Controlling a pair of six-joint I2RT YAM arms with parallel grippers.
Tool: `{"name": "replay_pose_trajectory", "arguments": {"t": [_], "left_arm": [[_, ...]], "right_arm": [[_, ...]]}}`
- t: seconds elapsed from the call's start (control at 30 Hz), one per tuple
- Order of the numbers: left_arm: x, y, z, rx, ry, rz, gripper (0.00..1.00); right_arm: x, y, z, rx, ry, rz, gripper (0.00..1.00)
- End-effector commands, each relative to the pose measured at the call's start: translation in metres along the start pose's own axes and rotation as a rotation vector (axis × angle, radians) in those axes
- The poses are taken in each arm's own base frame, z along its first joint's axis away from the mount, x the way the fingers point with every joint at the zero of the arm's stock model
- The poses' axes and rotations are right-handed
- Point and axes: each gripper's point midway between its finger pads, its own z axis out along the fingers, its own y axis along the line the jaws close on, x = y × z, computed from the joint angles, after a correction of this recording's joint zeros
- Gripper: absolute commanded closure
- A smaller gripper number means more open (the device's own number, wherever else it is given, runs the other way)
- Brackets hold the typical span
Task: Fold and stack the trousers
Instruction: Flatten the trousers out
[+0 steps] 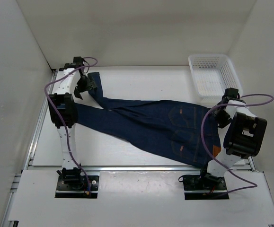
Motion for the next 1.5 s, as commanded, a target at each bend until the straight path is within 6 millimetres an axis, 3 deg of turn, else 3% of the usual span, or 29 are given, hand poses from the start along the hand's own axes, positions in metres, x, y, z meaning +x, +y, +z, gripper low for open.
{"name": "replay_pose_trajectory", "arguments": {"t": [0.0,0.17,0.33,0.37,0.4,0.43,0.47,0.57,0.6,0.63,0.73,0.77,0.83,0.87,0.93,1.03,1.07,1.1,1.13,1.17,1.2,1.23,1.27,1.3,1.33,1.4,1.43,1.47], "left_arm": [[-0.001,-0.018,0.006,0.062,0.007,0.0,0.05],[0.003,-0.021,0.021,0.074,0.032,0.001,0.11],[0.002,-0.024,0.033,0.083,0.036,-0.009,0.22],[0.002,-0.027,0.035,0.094,0.041,-0.009,0.28],[-0.001,-0.028,0.034,0.098,0.033,-0.009,0.38],[-0.001,-0.028,0.034,0.098,0.033,-0.009,0.53],[-0.004,-0.029,0.031,0.102,0.023,-0.009,0.9],[-0.017,-0.023,0.006,0.07,-0.036,-0.01,0.9],[-0.018,-0.019,-0.002,0.058,-0.054,-0.012,0.9],[-0.026,-0.018,-0.028,0.063,-0.106,-0.015,0.9],[-0.028,-0.004,-0.057,0.034,-0.156,-0.028,0.9],[-0.032,-0.002,-0.082,0.044,-0.205,-0.033,0.9],[-0.026,0.005,-0.1,0.035,-0.22,-0.024,0.9],[-0.029,0.008,-0.123,0.042,-0.267,-0.017,0.9],[-0.021,-0.005,-0.142,0.075,-0.274,0.045,0.9],[-0.019,-0.024,-0.153,0.084,-0.255,0.102,0.9],[-0.022,-0.028,-0.127,0.066,-0.212,0.106,0.78],[-0.027,-0.034,-0.114,0.074,-0.2,0.108,0.58],[-0.044,-0.047,-0.116,0.116,-0.241,0.107,0.14],[-0.043,-0.05,-0.106,0.113,-0.203,0.096,0.03],[-0.037,-0.053,-0.066,0.089,-0.124,0.09,0.0],[-0.043,-0.058,-0.075,0.114,-0.149,0.073,0.0],[-0.042,-0.051,-0.076,0.11,-0.165,0.031,0.0],[-0.027,-0.039,-0.055,0.071,-0.093,0.026,0.0],[-0.041,-0.041,-0.079,0.099,-0.189,0.018,0.0],[-0.043,-0.014,-0.083,0.063,-0.208,-0.02,0.04],[-0.034,0.001,-0.078,0.028,-0.18,-0.033,0.14],[-0.035,0.011,-0.09,0.016,-0.2,-0.037,0.55]], "right_arm": [[-0.012,0.001,0.004,0.017,-0.003,0.016,0.25],[-0.001,0.0,0.02,0.015,0.03,0.013,0.28],[0.009,0.002,0.031,0.006,0.055,-0.009,0.59],[0.007,0.0,0.032,0.015,0.048,-0.02,0.66],[0.007,0.0,0.032,0.015,0.048,-0.02,0.84],[0.006,-0.001,0.032,0.024,0.042,-0.02,0.93],[0.004,0.0,0.03,0.019,0.034,-0.019,1.0],[-0.001,-0.005,0.017,0.032,-0.006,-0.004,1.0],[-0.007,-0.004,0.005,0.015,-0.044,0.002,1.0],[-0.01,-0.006,-0.001,0.008,-0.059,0.035,1.0],[-0.011,-0.016,-0.022,0.011,-0.118,0.094,1.0],[-0.01,-0.017,-0.025,0.005,-0.125,0.095,1.0],[-0.017,-0.024,-0.033,0.028,-0.179,0.115,1.0],[-0.018,-0.027,-0.035,0.042,-0.186,0.115,1.0],[-0.019,-0.031,-0.043,0.05,-0.211,0.12,1.0],[-0.026,-0.033,-0.051,0.036,-0.237,0.137,1.0],[-0.026,-0.033,-0.051,0.036,-0.237,0.137,1.0],[-0.025,-0.032,-0.051,0.028,-0.232,0.136,1.0],[-0.025,-0.032,-0.051,0.028,-0.232,0.136,1.0],[-0.022,-0.031,-0.048,0.029,-0.217,0.133,1.0],[-0.018,-0.034,-0.042,0.042,-0.2,0.129,1.0],[-0.018,-0.034,-0.042,0.042,-0.2,0.129,1.0],[-0.016,-0.033,-0.037,0.039,-0.173,0.119,1.0],[-0.015,-0.033,-0.034,0.044,-0.165,0.117,1.0],[-0.013,-0.035,-0.034,0.051,-0.158,0.106,1.0],[-0.014,-0.034,-0.033,0.053,-0.155,0.106,1.0],[-0.014,-0.034,-0.033,0.053,-0.155,0.106,1.0],[-0.016,-0.032,-0.033,0.047,-0.162,0.107,1.0]]}}
